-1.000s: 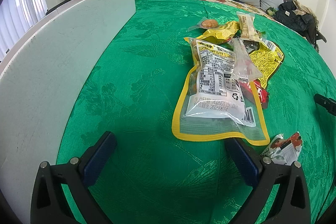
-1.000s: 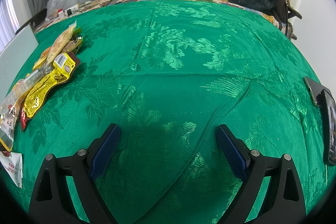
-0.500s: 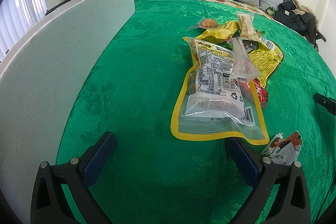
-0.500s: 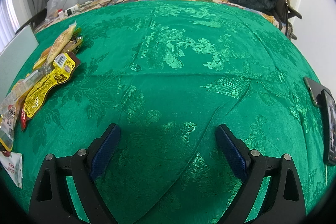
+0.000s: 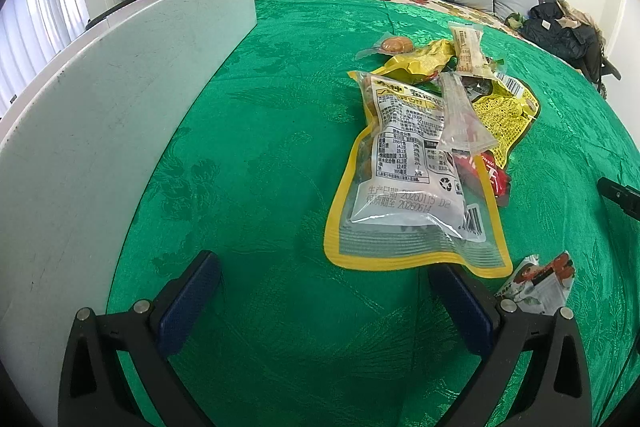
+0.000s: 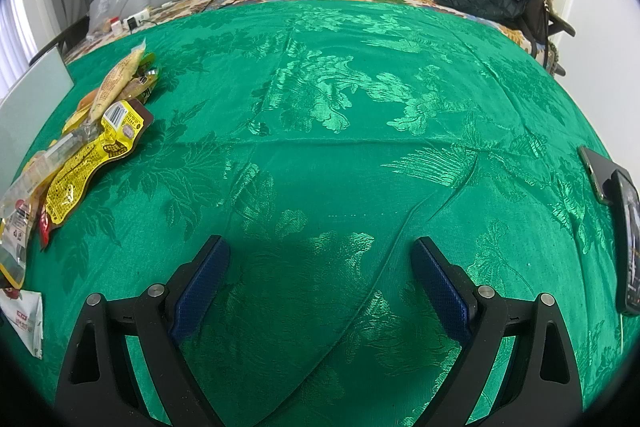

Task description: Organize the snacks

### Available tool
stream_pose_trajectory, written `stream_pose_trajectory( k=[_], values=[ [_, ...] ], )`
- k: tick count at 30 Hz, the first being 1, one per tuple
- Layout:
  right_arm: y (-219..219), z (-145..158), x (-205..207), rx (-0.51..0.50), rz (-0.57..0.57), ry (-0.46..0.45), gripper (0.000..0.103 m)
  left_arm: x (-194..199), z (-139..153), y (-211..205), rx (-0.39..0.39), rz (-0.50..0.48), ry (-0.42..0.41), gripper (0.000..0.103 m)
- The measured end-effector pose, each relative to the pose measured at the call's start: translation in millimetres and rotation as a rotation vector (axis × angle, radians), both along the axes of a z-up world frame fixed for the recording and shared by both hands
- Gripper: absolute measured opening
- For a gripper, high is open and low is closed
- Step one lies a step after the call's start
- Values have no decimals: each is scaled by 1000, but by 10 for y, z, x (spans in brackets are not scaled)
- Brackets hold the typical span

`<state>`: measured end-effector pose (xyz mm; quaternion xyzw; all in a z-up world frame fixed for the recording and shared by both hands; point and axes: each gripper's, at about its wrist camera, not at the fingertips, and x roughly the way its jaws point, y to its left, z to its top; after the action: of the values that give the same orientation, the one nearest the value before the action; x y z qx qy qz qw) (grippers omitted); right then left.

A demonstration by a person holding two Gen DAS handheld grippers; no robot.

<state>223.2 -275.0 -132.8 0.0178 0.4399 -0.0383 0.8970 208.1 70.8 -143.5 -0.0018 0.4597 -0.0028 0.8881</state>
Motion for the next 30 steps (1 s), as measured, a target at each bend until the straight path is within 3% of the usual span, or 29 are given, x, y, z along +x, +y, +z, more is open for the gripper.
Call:
stream_pose_trajectory(
  k=[30],
  values=[
    [2,-5,3,0,0,0,95,-31,-3,-20,1,-33,-2,103]
  ],
)
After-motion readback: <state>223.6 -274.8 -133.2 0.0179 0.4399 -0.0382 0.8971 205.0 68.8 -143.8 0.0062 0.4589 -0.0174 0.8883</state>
